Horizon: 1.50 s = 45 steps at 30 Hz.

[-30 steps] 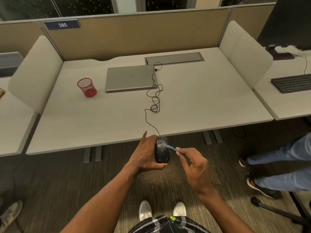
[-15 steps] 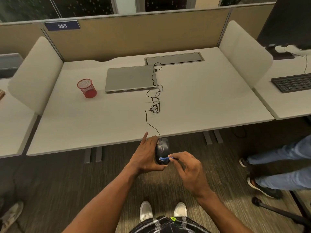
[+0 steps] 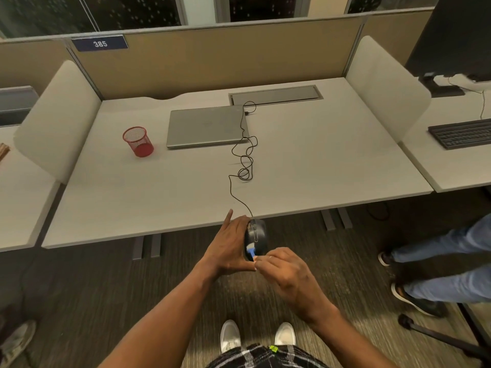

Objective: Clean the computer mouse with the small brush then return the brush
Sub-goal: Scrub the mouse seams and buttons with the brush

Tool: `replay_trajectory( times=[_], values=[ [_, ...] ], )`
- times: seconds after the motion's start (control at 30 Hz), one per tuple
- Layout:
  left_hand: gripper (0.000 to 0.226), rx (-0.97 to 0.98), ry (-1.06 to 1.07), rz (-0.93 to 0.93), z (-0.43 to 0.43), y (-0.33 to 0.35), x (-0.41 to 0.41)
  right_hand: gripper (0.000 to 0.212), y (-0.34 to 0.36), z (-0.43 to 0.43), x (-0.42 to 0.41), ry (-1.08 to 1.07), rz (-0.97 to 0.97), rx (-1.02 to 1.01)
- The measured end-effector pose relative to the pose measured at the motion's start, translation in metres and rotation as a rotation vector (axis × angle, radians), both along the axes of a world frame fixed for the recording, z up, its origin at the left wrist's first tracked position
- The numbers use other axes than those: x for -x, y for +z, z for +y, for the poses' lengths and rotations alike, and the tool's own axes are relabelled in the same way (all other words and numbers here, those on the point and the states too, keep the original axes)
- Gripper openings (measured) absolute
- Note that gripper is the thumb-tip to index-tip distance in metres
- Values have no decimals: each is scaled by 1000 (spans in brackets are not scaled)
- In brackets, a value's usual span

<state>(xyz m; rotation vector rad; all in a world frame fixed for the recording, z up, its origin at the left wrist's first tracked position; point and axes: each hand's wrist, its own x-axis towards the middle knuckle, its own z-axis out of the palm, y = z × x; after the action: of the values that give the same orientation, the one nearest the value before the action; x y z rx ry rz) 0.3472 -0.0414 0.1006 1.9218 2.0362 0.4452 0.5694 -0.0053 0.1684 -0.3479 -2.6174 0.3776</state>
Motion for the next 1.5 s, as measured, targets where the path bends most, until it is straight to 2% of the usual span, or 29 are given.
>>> replay_trajectory(
  times=[0.13, 0.33, 0.5, 0.63, 0.73, 0.87, 1.13, 1.5],
  values=[
    [125, -11, -10, 1, -3, -2, 1, 16, 7, 1, 5, -55, 64, 116],
    [119, -16, 7, -14, -4, 1, -1, 17, 11, 6, 16, -101, 65, 98],
    [128, -10, 15, 10, -5, 6, -2, 22, 10, 12, 17, -189, 100, 78],
    [126, -2, 24, 5, -7, 7, 0, 24, 10, 11, 13, -167, 85, 51],
    [123, -12, 29, 0, -8, 5, 1, 15, 10, 8, 9, -158, 112, 119],
    [125, -4, 46, 1, -9, 6, 2, 17, 5, 8, 4, -210, 96, 221],
    [121, -4, 38, -3, -6, 6, 1, 20, 11, 18, 7, -327, 143, 217],
    [125, -9, 57, -16, 0, 12, 7, 16, 10, 15, 6, -268, 120, 214]
  ],
)
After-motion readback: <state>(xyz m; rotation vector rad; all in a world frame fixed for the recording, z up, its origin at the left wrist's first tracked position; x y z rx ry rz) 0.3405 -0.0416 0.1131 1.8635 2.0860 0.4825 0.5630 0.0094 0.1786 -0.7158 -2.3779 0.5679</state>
